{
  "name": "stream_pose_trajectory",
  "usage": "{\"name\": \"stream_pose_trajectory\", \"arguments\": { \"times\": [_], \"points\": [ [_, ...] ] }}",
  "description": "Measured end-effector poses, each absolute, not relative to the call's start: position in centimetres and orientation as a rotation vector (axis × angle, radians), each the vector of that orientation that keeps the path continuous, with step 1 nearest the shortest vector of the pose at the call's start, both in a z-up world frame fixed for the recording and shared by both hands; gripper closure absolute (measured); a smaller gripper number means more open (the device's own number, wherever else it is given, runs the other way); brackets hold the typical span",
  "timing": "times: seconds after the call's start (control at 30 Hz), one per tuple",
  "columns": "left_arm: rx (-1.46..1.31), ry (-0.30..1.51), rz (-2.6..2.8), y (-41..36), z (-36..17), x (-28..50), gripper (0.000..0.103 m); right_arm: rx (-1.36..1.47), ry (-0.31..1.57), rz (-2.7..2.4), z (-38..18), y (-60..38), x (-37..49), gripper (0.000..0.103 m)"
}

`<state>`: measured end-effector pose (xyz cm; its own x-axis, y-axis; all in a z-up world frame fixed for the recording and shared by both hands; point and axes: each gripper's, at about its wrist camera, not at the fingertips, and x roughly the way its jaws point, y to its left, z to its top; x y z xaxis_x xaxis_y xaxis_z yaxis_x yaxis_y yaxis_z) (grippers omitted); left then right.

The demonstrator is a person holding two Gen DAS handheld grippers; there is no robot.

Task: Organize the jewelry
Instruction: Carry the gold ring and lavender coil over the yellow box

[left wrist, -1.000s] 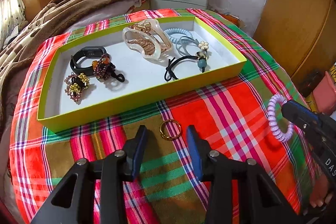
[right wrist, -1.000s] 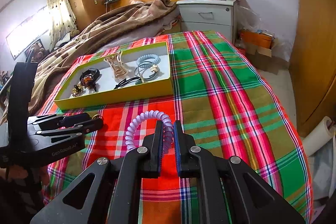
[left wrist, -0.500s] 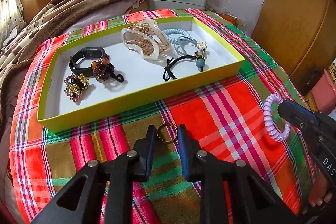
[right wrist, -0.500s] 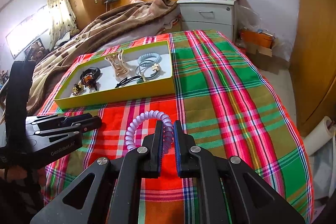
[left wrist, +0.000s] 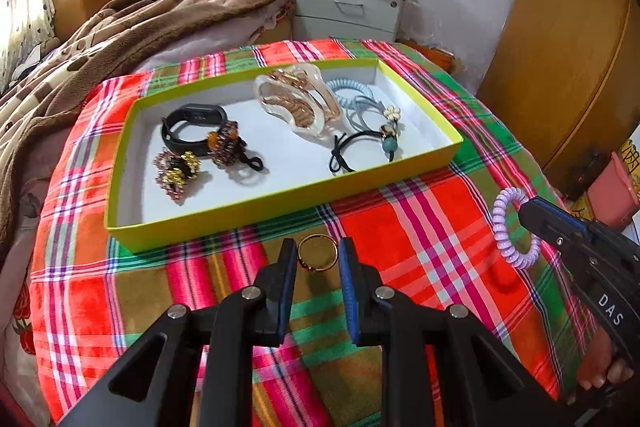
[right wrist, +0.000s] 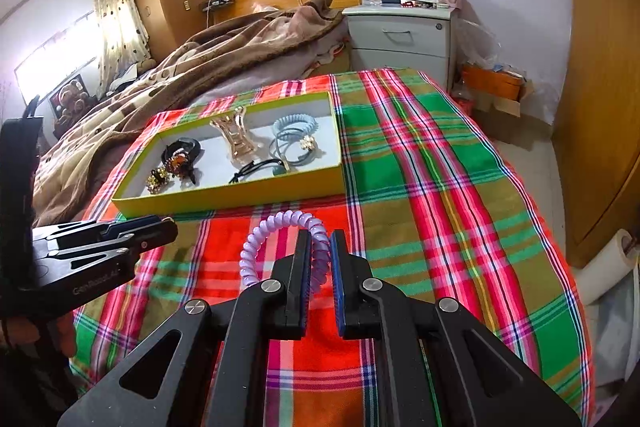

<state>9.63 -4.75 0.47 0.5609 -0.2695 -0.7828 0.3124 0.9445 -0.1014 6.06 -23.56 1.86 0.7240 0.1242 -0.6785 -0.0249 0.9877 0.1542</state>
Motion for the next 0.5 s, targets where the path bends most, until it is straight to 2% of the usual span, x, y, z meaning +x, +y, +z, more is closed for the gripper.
{"name": "stream_pose_trajectory", "arguments": {
  "times": [0.5],
  "points": [
    [0.002,0.855,-0.309,-1.4,3.3,11.5,0.081,0.109,0.718,0.098,4.9,-22.9,12.2,0.093]
  ]
}}
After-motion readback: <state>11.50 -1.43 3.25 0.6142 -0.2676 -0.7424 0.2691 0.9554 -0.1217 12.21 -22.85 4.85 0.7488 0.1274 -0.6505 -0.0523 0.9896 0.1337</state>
